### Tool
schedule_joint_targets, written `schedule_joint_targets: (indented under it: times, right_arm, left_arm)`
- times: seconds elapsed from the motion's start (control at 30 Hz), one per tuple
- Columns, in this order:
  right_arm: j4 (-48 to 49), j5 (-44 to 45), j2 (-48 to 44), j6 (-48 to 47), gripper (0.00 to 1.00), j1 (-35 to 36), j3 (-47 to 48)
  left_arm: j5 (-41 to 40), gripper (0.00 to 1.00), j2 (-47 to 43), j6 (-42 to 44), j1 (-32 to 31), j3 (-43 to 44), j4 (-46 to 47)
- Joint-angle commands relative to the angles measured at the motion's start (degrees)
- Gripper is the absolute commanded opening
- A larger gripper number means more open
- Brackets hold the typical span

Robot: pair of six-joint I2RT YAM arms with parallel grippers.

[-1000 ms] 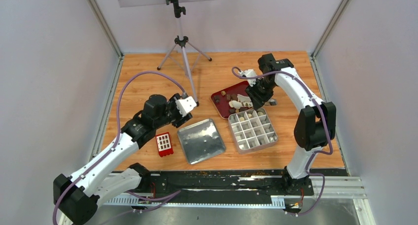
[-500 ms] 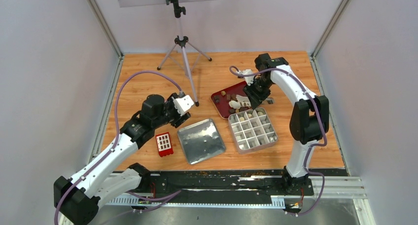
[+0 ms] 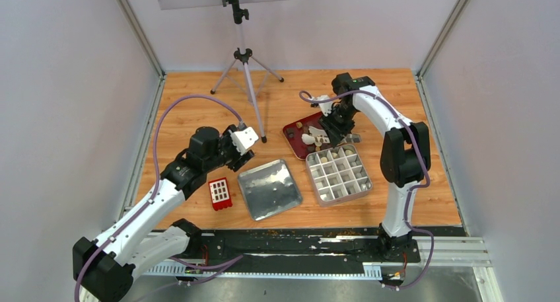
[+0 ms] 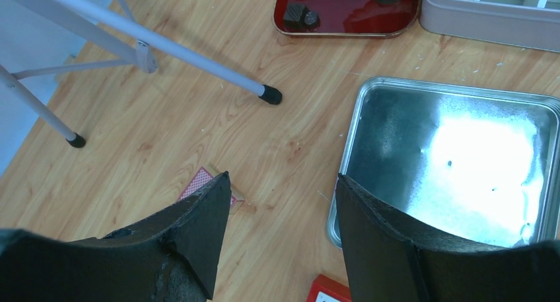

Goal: Pack the chocolate
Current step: Pick up the fake chocolate from the plate.

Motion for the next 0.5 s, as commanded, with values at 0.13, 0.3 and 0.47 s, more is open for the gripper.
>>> schedule_joint_targets:
  times: [0.13,0.3,0.47]
  right_arm:
    - [-2.64,1.49,-2.06,-0.02,0.41,0.75,0.94]
    - [-1.43,4.31,-1.46,0.57,0.41,0.77,0.13]
    - [-0.69,7.08,-0.45,0.57,0.40,0.76,0.59]
  left_arm:
    - [0.96,0.68,-1.08,-1.29,0.77,-0.59,2.94]
    - [1.32,0.69,-1.01,-1.90,0.88,-0.69,3.22]
    - [1.36,0.69,-1.35,-1.95,1.01,-0.60,2.88]
